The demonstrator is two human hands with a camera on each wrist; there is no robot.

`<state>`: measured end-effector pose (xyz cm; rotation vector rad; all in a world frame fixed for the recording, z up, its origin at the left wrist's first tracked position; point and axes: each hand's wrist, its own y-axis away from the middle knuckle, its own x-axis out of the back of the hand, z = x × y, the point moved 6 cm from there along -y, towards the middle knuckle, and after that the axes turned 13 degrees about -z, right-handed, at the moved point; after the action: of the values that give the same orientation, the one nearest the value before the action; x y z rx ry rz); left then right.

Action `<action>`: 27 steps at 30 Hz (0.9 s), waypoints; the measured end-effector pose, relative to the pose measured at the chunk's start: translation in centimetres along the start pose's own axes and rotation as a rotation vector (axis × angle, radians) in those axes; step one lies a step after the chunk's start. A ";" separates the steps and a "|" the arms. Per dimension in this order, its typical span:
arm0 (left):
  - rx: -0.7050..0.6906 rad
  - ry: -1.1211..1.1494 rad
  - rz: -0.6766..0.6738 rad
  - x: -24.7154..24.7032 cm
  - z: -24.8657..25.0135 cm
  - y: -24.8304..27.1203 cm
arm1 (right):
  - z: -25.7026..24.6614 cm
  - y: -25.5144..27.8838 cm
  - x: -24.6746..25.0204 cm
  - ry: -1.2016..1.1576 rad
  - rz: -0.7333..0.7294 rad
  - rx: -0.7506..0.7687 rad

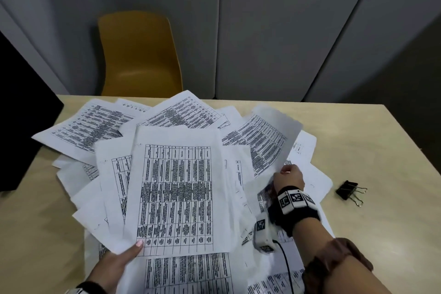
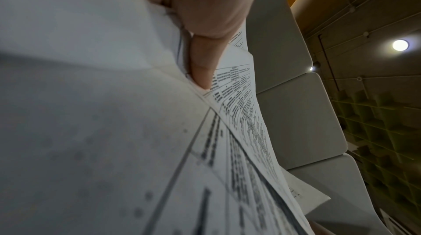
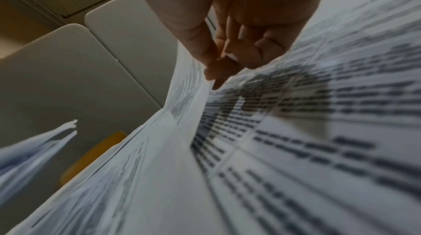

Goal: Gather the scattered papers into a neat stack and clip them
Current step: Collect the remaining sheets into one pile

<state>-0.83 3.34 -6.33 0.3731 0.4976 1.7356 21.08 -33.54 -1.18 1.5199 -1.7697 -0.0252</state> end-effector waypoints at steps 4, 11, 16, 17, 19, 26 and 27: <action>-0.002 -0.038 0.024 0.1 0.0 0.2 | 1.7 0.5 0.5 0.157 -0.089 -0.005; 0.006 0.025 0.012 -0.5 0.2 0.4 | 4.1 1.8 3.4 0.327 0.125 -0.042; 0.014 0.064 0.030 -0.2 -0.2 0.0 | 5.6 2.2 4.5 0.210 0.037 -0.088; 0.014 0.042 0.029 -0.2 -0.2 0.1 | 5.7 2.4 3.9 0.195 -0.021 -0.047; 0.025 0.013 0.027 0.0 -0.4 0.1 | 5.9 3.1 2.5 0.192 -0.116 0.014; 0.040 0.002 0.040 -0.3 -0.1 0.4 | 6.5 3.7 4.8 -0.126 0.152 -0.177; 0.049 0.008 0.033 -0.4 0.0 0.5 | 6.3 3.5 5.1 -0.213 0.156 -0.202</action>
<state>-1.15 2.84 -6.13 0.4107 0.5430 1.7600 14.76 -39.79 -1.09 1.2696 -1.9832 -0.2887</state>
